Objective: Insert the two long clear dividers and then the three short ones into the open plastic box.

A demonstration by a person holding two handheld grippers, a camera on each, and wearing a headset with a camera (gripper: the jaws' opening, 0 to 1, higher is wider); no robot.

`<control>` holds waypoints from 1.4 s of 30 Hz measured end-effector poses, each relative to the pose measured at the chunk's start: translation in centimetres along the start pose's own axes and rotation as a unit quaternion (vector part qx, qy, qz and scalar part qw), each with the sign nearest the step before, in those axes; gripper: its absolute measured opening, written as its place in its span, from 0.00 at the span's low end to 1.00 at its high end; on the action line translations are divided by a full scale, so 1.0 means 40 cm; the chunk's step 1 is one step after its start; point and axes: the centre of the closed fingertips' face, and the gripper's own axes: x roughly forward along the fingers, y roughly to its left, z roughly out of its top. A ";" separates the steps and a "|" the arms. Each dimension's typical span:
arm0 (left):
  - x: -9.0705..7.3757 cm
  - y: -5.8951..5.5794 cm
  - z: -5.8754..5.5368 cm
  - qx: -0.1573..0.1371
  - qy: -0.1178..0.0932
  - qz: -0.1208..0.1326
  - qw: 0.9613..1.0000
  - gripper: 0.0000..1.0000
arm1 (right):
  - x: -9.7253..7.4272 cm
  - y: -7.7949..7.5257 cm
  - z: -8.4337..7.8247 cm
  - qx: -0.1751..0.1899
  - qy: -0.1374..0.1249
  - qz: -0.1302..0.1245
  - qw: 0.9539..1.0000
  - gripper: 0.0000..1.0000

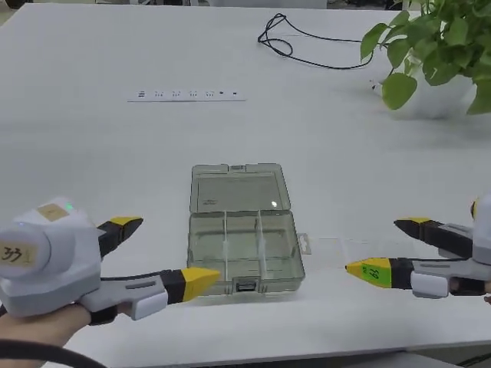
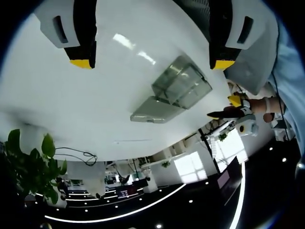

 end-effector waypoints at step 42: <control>-0.015 -0.023 -0.014 -0.004 0.001 0.008 1.000 0.89 | 0.148 -0.027 -0.069 -0.326 0.288 0.133 0.890 0.56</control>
